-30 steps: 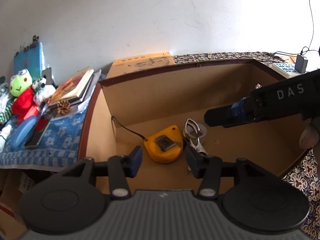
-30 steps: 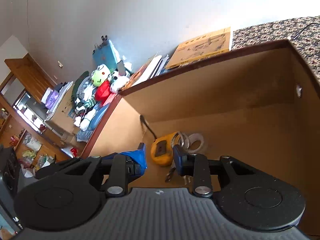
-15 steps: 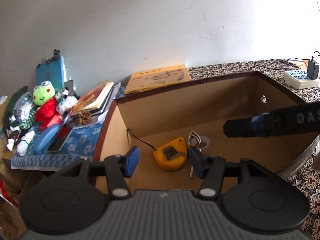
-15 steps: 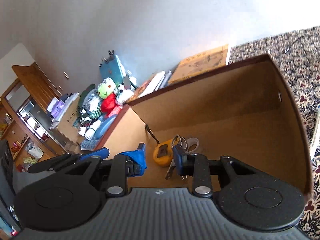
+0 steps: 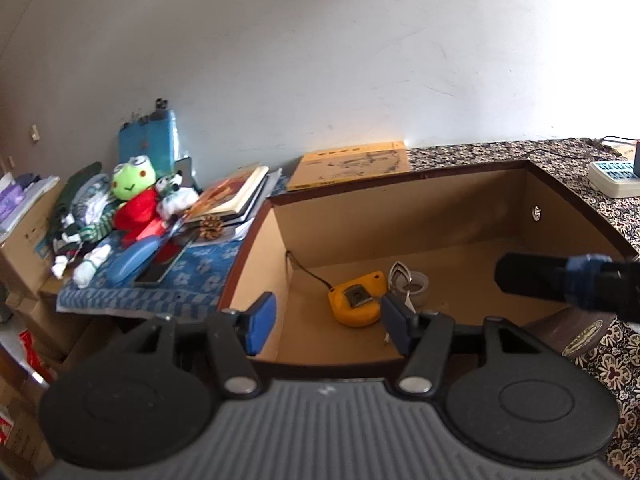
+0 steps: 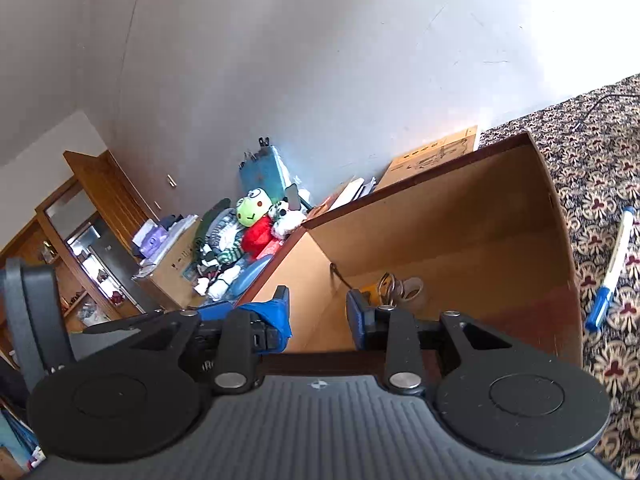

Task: Organize rigid objects
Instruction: 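Withdraw the right gripper from the box back over the table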

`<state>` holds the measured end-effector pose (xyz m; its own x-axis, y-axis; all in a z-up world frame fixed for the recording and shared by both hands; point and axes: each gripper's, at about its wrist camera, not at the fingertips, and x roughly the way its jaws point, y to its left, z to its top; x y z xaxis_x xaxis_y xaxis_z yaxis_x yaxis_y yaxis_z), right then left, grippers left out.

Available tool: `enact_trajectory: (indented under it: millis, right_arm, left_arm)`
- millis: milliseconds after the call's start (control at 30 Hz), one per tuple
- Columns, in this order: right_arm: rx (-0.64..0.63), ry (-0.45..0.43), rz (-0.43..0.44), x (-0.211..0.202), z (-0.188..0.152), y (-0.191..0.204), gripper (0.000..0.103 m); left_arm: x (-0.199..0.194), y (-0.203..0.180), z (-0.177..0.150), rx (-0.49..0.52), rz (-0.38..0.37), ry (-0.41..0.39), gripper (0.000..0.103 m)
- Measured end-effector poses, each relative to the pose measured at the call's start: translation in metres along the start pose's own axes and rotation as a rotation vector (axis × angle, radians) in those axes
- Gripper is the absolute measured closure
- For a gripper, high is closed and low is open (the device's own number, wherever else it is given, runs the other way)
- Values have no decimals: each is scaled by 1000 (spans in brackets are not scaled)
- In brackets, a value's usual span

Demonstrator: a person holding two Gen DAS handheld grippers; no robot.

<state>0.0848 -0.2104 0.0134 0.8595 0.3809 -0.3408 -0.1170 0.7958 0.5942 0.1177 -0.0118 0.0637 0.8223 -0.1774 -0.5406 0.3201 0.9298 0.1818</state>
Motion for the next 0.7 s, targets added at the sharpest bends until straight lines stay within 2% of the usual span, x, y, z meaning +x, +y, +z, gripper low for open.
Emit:
enact_trajectory:
  millis: [367,700]
  right_arm:
    - [-19,-17,32,-21,-28,2,89]
    - [-207,-26,-105,-21,-63,5,88]
  left_arm:
    - [-31,-8,-20,-9,56,-18,37]
    - [-35,-9,-51,-51,43,37,36]
